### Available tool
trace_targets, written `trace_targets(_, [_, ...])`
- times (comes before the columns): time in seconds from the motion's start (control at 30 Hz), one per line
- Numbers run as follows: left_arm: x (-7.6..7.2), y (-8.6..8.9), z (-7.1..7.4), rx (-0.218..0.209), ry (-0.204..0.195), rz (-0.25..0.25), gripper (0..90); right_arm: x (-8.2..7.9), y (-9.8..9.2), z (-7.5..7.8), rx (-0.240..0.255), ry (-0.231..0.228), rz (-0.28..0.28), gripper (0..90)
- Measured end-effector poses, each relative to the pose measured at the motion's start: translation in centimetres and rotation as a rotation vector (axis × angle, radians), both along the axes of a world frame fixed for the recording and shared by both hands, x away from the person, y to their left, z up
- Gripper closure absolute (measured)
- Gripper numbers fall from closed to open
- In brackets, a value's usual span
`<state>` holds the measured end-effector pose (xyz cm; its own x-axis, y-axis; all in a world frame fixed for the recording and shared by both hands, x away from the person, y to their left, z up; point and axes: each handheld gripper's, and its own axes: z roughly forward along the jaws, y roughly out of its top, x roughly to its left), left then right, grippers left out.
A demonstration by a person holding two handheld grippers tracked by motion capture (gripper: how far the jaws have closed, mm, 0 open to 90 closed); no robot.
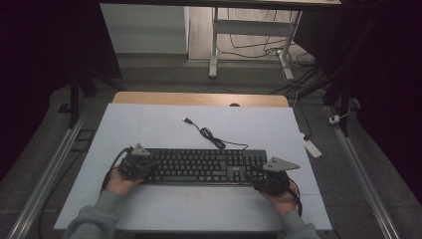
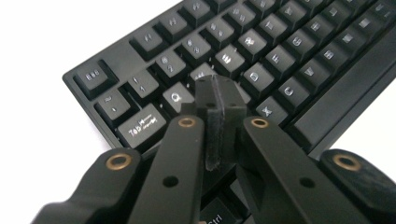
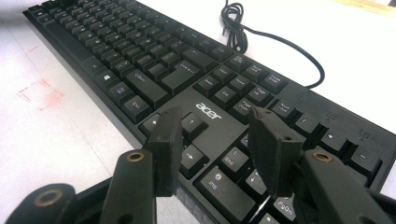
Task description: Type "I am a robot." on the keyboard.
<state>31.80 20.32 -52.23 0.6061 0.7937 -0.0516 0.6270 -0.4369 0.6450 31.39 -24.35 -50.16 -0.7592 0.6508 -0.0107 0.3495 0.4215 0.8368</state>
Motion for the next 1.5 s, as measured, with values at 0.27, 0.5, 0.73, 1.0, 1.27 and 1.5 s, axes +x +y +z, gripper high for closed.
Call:
trace_targets(0.27, [-0.5, 0.3, 1.1, -0.065, -0.056, -0.004, 88.8, 0.0, -0.1, 0.0, 0.008, -0.002, -0.003, 55.2])
trace_targets(0.5, [-0.9, 1.0, 2.2, -0.188, -0.101, 0.002, 60.8, -0.2, -0.7, 0.2, 0.016, -0.007, -0.008, 54.9])
trace_targets(0.73, [-0.8, 1.5, 2.5, -0.243, -0.084, 0.018, 42.7, -0.6, -1.4, 0.2, 0.016, -0.013, -0.013, 54.7])
trace_targets(1.0, [-0.9, 1.6, 2.8, -0.254, -0.094, 0.006, 36.9, -0.6, -1.4, 0.1, 0.016, -0.018, -0.018, 54.1])
trace_targets(1.27, [-1.1, 1.3, 3.0, -0.252, -0.101, -0.009, 35.1, -0.6, -1.4, 0.0, 0.014, -0.015, -0.016, 54.1])
trace_targets(1.5, [-1.4, 0.8, 3.6, -0.263, -0.110, -0.036, 33.7, -0.5, -1.3, -0.1, 0.007, -0.015, -0.016, 54.1])
